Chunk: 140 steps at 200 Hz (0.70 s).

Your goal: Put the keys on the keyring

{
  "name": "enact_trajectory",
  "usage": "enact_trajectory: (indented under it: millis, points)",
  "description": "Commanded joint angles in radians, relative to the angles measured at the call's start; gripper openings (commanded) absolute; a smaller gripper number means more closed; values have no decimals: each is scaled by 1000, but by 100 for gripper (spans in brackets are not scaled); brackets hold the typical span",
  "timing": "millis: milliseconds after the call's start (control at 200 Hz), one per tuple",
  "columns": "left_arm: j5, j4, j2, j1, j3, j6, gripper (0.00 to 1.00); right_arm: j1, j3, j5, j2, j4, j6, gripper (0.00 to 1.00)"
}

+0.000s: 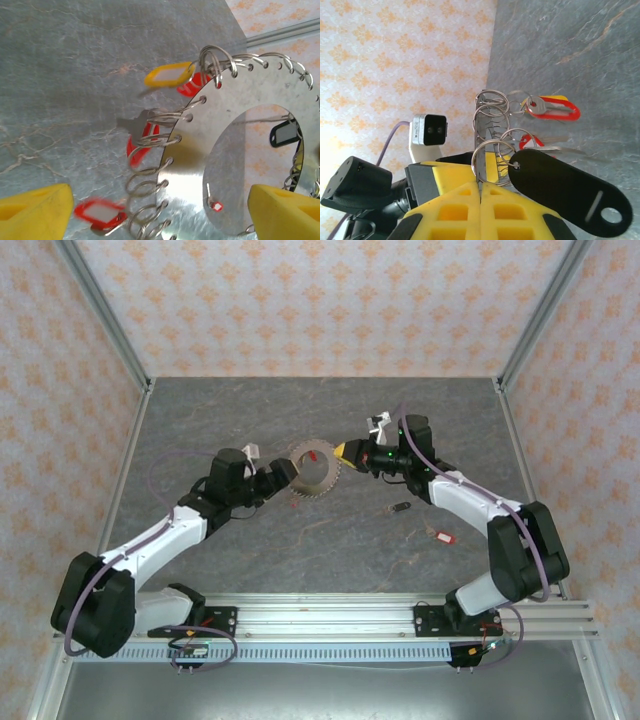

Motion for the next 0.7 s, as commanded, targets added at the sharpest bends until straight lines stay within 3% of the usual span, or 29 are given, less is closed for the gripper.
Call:
enact_trajectory:
  millis: [0,370,465,696]
  points:
    - [31,88,17,-12,41,-46,90,-5,42,-52,-34,98,77,0]
    - [21,179,75,-71,75,-83,79,-5,32,-83,-39,151,151,0]
    - [18,181,56,-71,76,-85,61,-6,32,-78,-39,135,147,0]
    - [13,146,13,-69,105,-69,30,-5,50,-97,-29,63,107,0]
